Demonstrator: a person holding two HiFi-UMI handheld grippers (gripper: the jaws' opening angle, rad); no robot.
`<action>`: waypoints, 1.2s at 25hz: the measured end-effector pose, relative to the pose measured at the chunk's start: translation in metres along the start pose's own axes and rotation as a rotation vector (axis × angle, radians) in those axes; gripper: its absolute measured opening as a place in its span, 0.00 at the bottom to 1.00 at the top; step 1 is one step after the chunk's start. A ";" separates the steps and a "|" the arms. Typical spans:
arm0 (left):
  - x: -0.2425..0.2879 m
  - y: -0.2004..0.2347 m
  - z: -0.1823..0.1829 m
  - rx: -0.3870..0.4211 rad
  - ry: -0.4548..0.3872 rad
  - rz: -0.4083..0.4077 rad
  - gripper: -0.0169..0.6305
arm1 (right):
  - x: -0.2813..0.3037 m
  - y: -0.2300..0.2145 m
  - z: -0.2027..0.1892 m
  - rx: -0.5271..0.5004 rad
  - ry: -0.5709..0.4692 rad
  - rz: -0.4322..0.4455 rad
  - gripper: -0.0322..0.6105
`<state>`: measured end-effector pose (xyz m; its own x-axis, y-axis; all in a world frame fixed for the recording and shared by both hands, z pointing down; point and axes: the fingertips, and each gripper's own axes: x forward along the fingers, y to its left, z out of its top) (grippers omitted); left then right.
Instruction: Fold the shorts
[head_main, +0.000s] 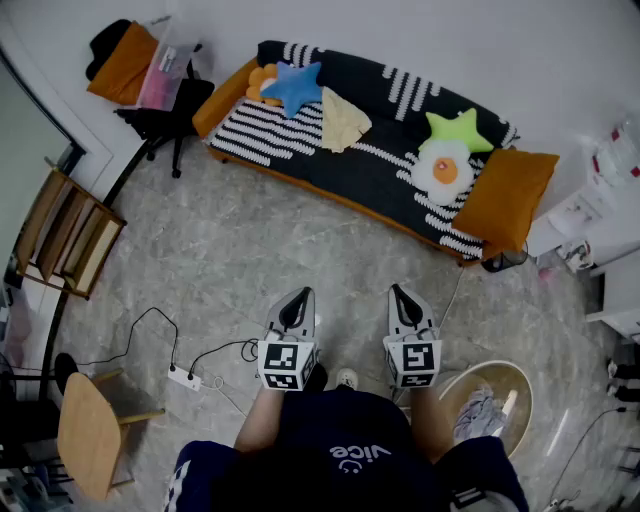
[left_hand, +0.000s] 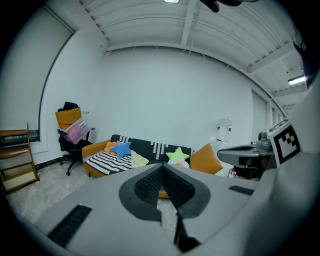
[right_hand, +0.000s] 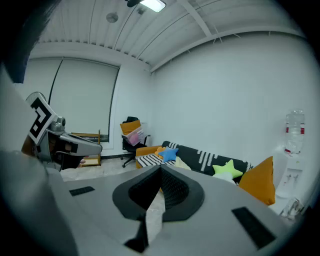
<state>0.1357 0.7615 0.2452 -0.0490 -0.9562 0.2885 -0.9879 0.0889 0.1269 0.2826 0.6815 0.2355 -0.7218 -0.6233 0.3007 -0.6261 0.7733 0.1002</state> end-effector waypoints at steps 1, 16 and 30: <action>-0.003 -0.001 0.000 -0.008 -0.002 0.004 0.03 | -0.004 0.001 0.000 0.003 -0.002 0.004 0.06; -0.002 -0.010 -0.001 -0.039 -0.009 -0.083 0.34 | -0.008 -0.001 -0.020 0.102 0.017 -0.057 0.15; 0.039 0.031 -0.002 0.063 0.081 -0.212 0.59 | 0.043 0.021 -0.023 0.067 0.118 -0.038 0.67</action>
<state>0.1029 0.7276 0.2618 0.1698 -0.9259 0.3374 -0.9823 -0.1315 0.1335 0.2457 0.6735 0.2720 -0.6599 -0.6313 0.4074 -0.6735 0.7374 0.0515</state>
